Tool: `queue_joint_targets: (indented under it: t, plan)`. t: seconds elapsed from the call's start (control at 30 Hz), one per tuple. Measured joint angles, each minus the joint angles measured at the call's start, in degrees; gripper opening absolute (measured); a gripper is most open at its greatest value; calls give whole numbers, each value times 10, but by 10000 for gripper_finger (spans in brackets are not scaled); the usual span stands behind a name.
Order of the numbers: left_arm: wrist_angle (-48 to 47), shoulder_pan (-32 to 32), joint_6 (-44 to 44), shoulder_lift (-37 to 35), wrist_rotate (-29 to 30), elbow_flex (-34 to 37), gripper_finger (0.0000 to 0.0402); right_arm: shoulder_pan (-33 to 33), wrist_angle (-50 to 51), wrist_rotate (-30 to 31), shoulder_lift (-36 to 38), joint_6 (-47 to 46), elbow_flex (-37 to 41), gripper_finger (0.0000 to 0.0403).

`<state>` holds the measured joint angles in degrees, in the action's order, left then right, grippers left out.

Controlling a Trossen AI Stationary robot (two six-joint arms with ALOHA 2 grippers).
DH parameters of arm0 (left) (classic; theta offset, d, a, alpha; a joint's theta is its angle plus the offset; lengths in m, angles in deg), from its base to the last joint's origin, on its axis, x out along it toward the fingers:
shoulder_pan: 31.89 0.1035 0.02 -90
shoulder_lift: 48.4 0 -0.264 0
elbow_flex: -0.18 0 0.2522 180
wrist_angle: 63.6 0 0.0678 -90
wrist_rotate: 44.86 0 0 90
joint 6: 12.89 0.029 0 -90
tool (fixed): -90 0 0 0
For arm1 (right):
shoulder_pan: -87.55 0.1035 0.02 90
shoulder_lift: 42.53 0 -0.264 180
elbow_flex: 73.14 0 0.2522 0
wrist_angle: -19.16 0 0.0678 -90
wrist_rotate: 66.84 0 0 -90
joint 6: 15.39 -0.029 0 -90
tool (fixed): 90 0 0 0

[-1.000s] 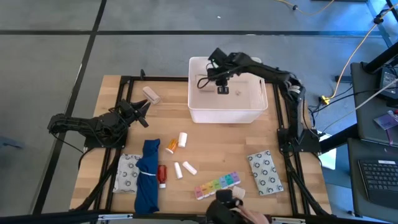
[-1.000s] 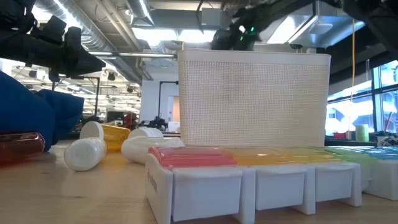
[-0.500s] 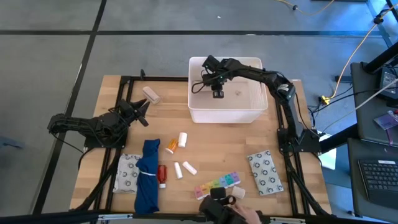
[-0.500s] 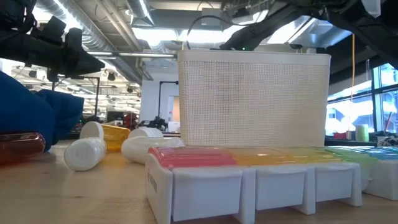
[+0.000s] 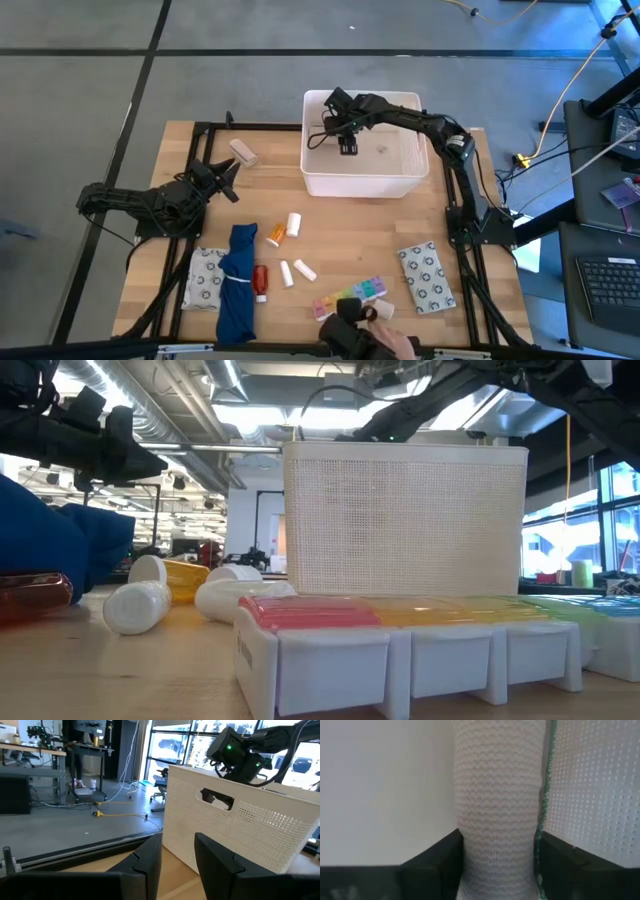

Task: Pick & place medical supplies in basket/bin
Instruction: Put the rolled brown bandage into the white container

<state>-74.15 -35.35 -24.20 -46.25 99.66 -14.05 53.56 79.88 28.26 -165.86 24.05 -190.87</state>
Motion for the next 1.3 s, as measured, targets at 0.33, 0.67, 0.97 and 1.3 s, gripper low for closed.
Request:
queue_joint_targets:
  t: [0.33,0.67,0.97,1.3]
  plan:
    - [-2,0,1,0,0,0,111,16,7,116,34,-3,0,297]
    - [-2,0,1,0,0,0,111,84,4,133,202,-101,-1,298]
    - [-2,0,1,0,0,0,111,222,-15,133,357,-378,-2,298]
    - [-2,0,1,0,-1,0,111,415,157,53,332,-695,-1,298]
